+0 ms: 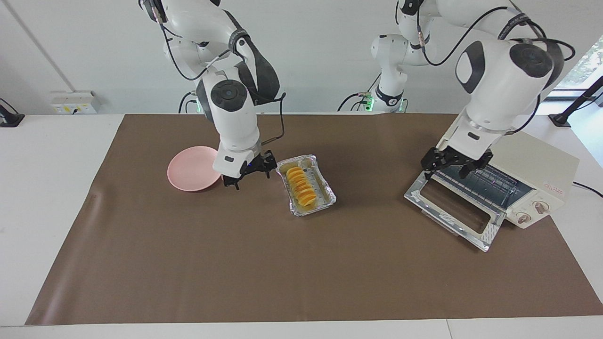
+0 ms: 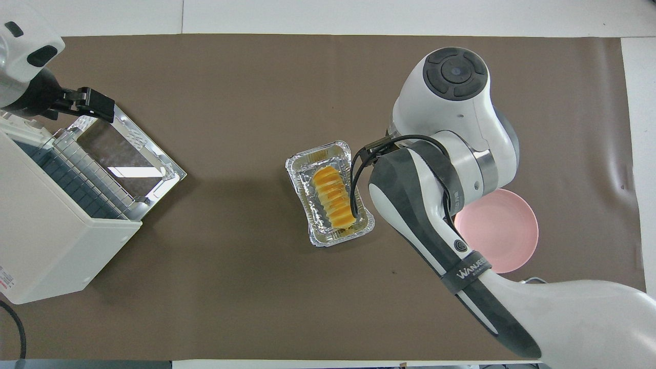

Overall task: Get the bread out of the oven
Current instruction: 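Grasp the foil tray rim with the right gripper while the left retracts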

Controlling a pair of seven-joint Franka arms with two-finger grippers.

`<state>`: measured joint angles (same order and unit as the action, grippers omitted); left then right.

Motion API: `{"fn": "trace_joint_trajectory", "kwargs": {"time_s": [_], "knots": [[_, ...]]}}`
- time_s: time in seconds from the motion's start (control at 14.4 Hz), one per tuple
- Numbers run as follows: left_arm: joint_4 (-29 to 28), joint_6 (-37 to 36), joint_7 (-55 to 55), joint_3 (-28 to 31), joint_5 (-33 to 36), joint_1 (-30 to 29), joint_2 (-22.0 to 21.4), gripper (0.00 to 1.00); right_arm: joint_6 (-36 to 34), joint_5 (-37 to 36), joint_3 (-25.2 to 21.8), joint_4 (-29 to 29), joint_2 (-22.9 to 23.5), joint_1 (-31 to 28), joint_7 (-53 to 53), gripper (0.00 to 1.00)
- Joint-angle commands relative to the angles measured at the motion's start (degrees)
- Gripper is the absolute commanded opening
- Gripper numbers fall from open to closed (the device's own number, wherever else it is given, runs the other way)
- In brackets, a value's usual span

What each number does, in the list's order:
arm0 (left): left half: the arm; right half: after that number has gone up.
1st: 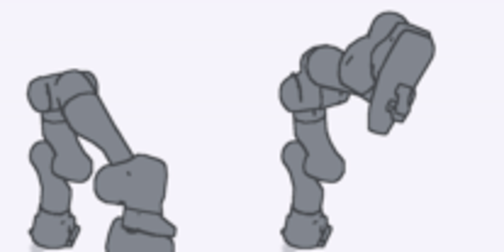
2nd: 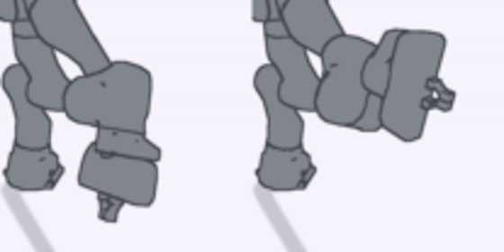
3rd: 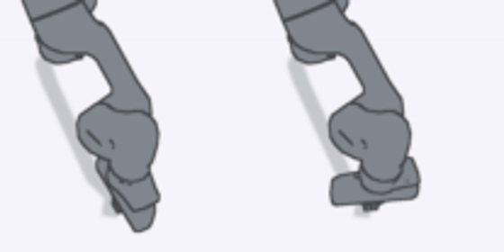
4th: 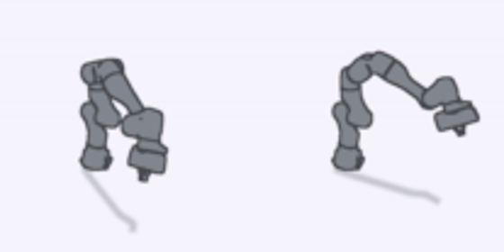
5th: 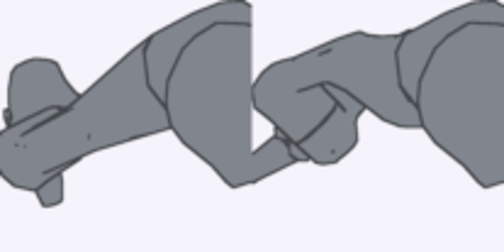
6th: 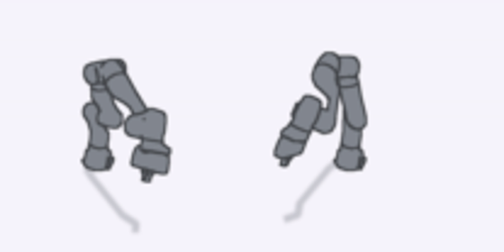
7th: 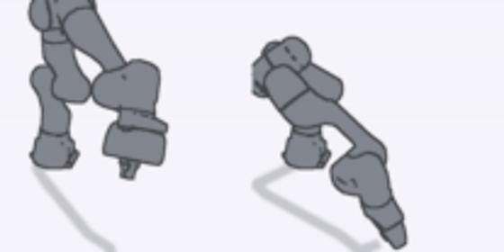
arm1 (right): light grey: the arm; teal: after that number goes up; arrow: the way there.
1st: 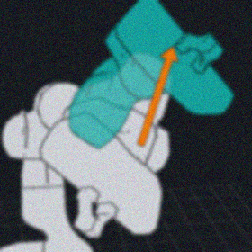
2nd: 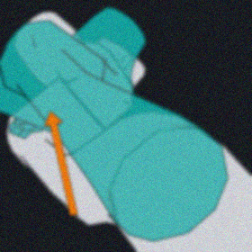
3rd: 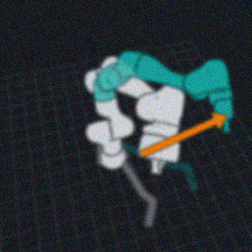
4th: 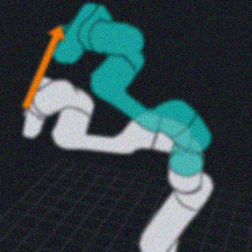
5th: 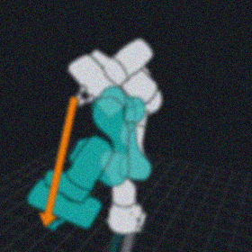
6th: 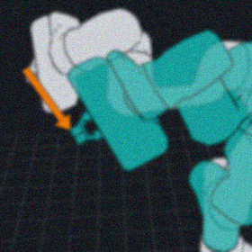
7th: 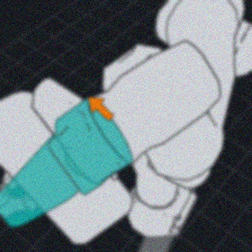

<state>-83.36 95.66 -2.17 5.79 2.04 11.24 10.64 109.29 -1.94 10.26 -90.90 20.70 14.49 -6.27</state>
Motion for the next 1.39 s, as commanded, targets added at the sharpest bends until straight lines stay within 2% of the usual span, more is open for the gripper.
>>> {"fn": "trace_joint_trajectory", "kwargs": {"time_s": [0.0,0.14,0.35,0.48,0.55,0.9,1.04,1.32], "knots": [[-5.49,-1.34,-1.0,-0.77,2.45,-1.91,-5.79,1.0,4.87,-0.25,0.02,-0.33,4.24,1.05,-3.64,1.0],[-6.47,-3.02,-0.9,-1.13,2.27,-2.45,-6.95,1.0,7.16,-0.25,0.02,-0.51,6.8,1.32,-6.46,1.0],[-8.49,-6.61,-0.73,-3.49,1.83,-4.04,-9.4,1.0,6.99,-0.34,0.02,-0.42,7.07,2.12,-7.0,1.0],[-8.4,-10.31,-0.56,-3.41,-2.88,-5.0,-9.68,1.0,6.99,-0.25,0.02,-1.12,6.98,2.82,-7.52,1.0],[-8.4,-10.4,0.4,-3.24,-5.44,-5.7,-9.68,1.0,7.25,-0.25,0.02,-1.47,6.9,2.99,-8.48,1.0],[-12.88,-11.11,7.53,-3.15,-5.9,-4.39,-12.22,1.0,7.26,-0.34,0.02,-2.96,6.37,3.96,-10.86,1.0],[-11.66,-9.53,7.36,-0.1,-5.99,-2.29,-11.44,1.0,7.43,-0.34,0.02,-3.76,6.19,4.84,-11.74,1.0],[-11.74,-9.7,7.36,0.02,-5.99,-2.1,-11.35,1.0,10.93,-0.34,0.02,-6.91,5.23,4.84,-14.02,0.98]]}}
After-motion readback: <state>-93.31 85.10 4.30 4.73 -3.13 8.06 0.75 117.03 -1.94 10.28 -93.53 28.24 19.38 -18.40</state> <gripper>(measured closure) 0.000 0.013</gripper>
